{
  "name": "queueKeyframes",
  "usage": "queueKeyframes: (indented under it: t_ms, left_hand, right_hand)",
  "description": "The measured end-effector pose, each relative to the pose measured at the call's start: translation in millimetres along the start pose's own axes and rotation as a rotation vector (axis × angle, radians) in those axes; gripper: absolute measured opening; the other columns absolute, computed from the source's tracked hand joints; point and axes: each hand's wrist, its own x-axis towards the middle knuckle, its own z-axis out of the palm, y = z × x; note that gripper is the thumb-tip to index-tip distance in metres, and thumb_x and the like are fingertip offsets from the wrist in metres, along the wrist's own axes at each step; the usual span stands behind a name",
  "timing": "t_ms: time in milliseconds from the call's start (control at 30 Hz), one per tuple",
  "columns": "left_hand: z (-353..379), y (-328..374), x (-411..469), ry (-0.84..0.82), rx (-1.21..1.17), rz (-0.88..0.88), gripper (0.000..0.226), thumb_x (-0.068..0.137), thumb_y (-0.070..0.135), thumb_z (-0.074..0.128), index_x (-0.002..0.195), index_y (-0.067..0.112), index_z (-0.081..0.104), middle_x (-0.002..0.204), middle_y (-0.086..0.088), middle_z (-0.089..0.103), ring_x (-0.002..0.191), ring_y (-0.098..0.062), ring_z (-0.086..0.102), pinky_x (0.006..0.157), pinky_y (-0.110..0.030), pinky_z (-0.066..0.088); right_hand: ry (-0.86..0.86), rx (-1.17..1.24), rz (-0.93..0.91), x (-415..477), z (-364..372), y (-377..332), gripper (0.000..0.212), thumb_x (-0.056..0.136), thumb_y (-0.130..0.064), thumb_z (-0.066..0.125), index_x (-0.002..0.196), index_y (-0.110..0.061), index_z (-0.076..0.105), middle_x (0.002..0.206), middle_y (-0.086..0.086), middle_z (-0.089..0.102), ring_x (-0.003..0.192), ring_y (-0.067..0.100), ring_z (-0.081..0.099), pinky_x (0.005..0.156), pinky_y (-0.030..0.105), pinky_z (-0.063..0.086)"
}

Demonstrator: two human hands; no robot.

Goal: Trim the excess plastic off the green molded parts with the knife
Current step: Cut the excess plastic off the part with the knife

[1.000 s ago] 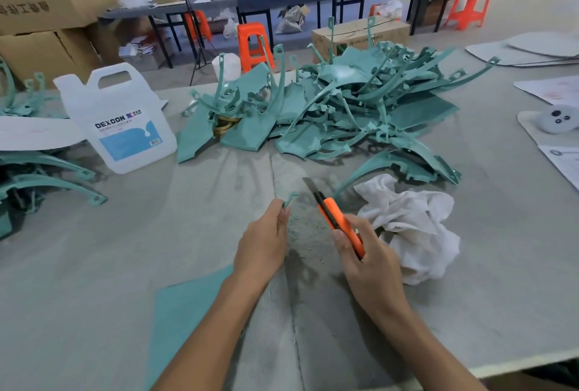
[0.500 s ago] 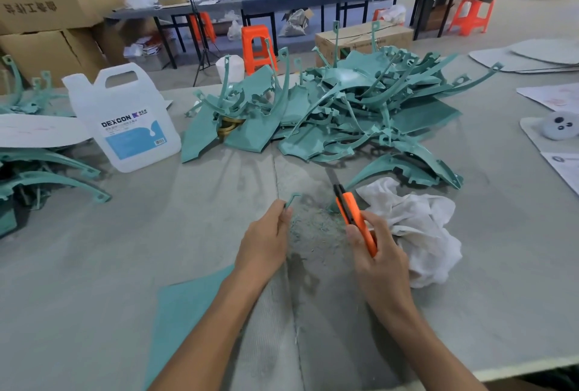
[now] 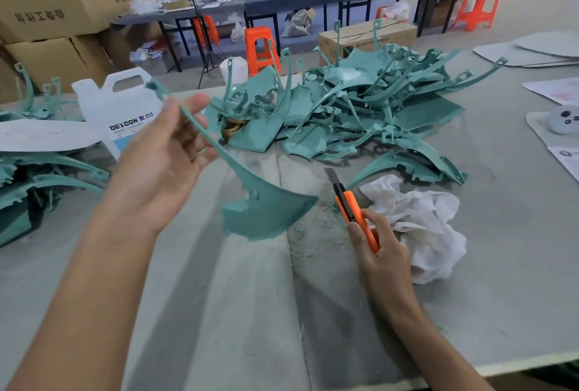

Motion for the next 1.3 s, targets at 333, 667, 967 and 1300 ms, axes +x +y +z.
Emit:
queueKeyframes:
  t_ms: [333,667,967,1300]
  left_hand:
    - [-62.8,-111.6,-15.5,0.734,0.238,-0.263,0.025,0.102,0.038,0.054,0.116,0.020,0.045,0.098,0.000,0.054,0.077,-0.013,0.055,0.067,-0.031,0.048]
    - [-44.6,-121.8,9.5,0.271,1.465,0.061,0.101,0.082,0.063,0.067,0.159,0.025,0.012,0.167,-0.004,0.005,0.153,-0.026,0.005,0.119,-0.054,0.015]
    - [-58.6,-123.6,64.5,-0.294,1.777,-0.202,0.134,0.066,0.069,0.075,0.150,0.046,-0.027,0.164,0.002,-0.028,0.151,-0.022,-0.024,0.120,-0.059,0.003]
    - [-26.7,-92.4,30.6,-0.184,1.676,-0.095,0.043,0.082,0.067,0.066,0.102,0.031,0.054,0.095,0.006,0.064,0.091,-0.021,0.060,0.075,-0.038,0.051]
  right_hand:
    - [-0.052,0.037,0.005,-1.3,3.0,-0.2,0.032,0.092,-0.059,0.053,0.119,-0.041,0.058,0.066,-0.017,0.059,0.045,0.007,0.048,0.043,0.015,0.035]
    - [-0.067,0.039,0.030,-0.5,3.9,3.2,0.029,0.094,-0.057,0.054,0.119,-0.042,0.057,0.066,-0.012,0.059,0.044,0.007,0.047,0.041,0.021,0.038]
    - [-0.045,0.006,0.016,1.3,4.5,1.3,0.034,0.091,-0.064,0.049,0.118,-0.045,0.055,0.075,-0.018,0.063,0.049,0.008,0.054,0.045,0.015,0.039]
    - [-0.085,-0.038,0.086,4.5,5.9,1.3,0.027,0.097,-0.051,0.056,0.119,-0.036,0.060,0.069,-0.007,0.064,0.058,0.009,0.060,0.056,0.032,0.052]
